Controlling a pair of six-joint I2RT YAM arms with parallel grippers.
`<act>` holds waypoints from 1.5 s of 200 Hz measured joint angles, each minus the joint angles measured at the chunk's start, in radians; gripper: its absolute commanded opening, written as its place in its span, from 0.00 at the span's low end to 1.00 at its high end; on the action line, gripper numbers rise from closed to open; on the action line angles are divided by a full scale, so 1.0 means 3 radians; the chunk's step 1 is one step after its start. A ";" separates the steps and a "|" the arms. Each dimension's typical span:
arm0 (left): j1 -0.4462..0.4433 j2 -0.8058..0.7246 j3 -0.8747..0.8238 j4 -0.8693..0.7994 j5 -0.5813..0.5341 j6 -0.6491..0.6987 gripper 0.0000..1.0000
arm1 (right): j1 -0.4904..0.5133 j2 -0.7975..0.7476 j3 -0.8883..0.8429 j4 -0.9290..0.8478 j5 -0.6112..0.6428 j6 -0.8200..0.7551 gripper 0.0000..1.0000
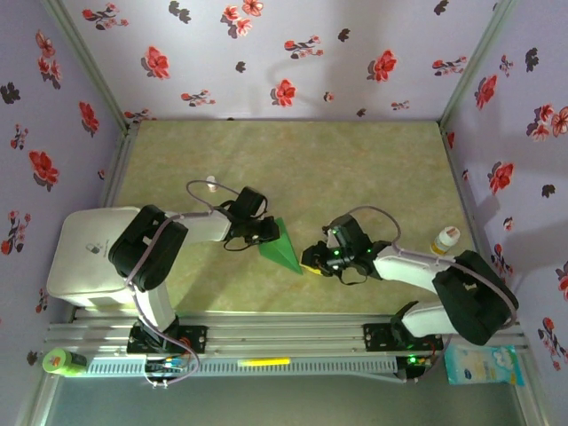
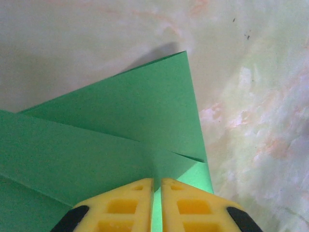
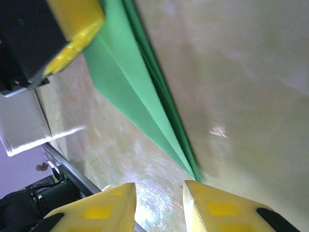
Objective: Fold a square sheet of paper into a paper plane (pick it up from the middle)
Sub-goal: Turn over the paper at the center of the table.
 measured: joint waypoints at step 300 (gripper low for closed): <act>0.0125 0.0037 -0.0086 0.0202 0.0234 -0.0165 0.12 | 0.0210 0.0388 -0.0015 0.0427 0.0224 0.0446 0.29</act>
